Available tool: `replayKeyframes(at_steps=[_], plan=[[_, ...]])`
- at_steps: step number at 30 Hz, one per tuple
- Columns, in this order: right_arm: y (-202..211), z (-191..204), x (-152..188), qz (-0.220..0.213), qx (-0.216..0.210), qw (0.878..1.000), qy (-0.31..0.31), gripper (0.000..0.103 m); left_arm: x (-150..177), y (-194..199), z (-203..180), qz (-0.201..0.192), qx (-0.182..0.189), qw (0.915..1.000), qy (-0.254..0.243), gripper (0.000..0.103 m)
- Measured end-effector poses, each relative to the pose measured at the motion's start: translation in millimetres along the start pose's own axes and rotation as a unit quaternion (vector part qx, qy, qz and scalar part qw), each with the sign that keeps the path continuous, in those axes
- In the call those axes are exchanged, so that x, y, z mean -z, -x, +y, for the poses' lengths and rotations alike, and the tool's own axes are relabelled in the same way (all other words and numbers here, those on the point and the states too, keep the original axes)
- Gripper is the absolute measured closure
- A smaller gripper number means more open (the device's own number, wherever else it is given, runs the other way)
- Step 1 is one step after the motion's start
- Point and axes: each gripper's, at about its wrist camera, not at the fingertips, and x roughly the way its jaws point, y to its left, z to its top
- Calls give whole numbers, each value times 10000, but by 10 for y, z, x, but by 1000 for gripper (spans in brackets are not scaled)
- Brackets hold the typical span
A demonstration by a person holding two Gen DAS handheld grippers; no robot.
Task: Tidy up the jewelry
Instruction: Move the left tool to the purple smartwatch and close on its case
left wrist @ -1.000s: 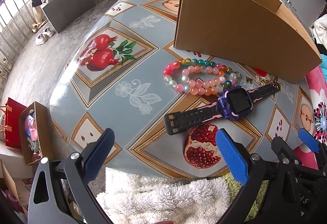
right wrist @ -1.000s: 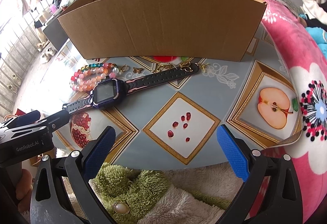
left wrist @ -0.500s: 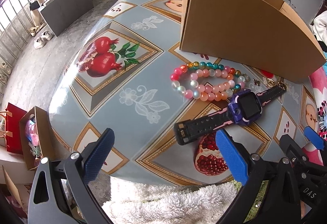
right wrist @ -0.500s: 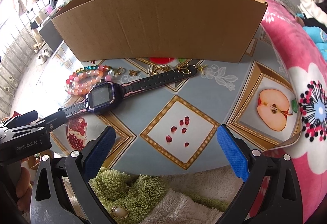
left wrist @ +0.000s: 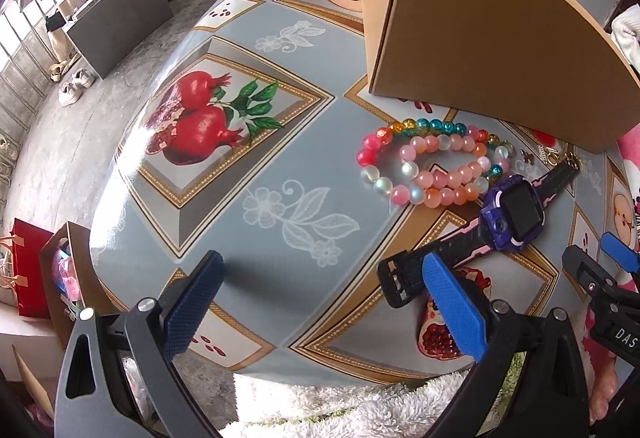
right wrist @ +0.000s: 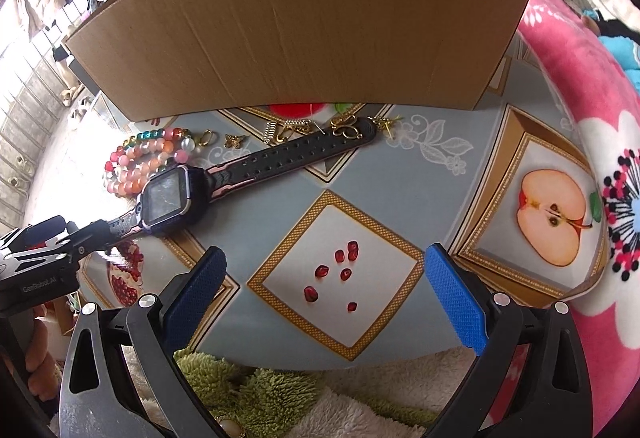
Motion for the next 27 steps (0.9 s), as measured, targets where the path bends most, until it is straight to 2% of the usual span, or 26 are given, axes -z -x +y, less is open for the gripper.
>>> replayKeyframes(at_steps=[4, 10, 19, 23, 27], plan=[[-64, 18, -57, -38, 54, 9999, 144, 8, -34, -47, -7, -35, 7, 9998, -184, 5], [-117, 72, -69, -116, 5, 9994, 328, 8, -52, -97, 31, -60, 58, 9998, -180, 4], [-71, -127, -63, -241, -723, 9963, 386, 8, 79, 48, 19, -390, 274, 9981, -394, 5], [-34, -259, -68, -338, -1022, 9935, 376, 8, 148, 255, -100, -816, 682, 9912, -791, 7], [79, -377, -141, -692, -1026, 9914, 417, 8, 199, 371, -301, -1101, 969, 9811, -1259, 19]])
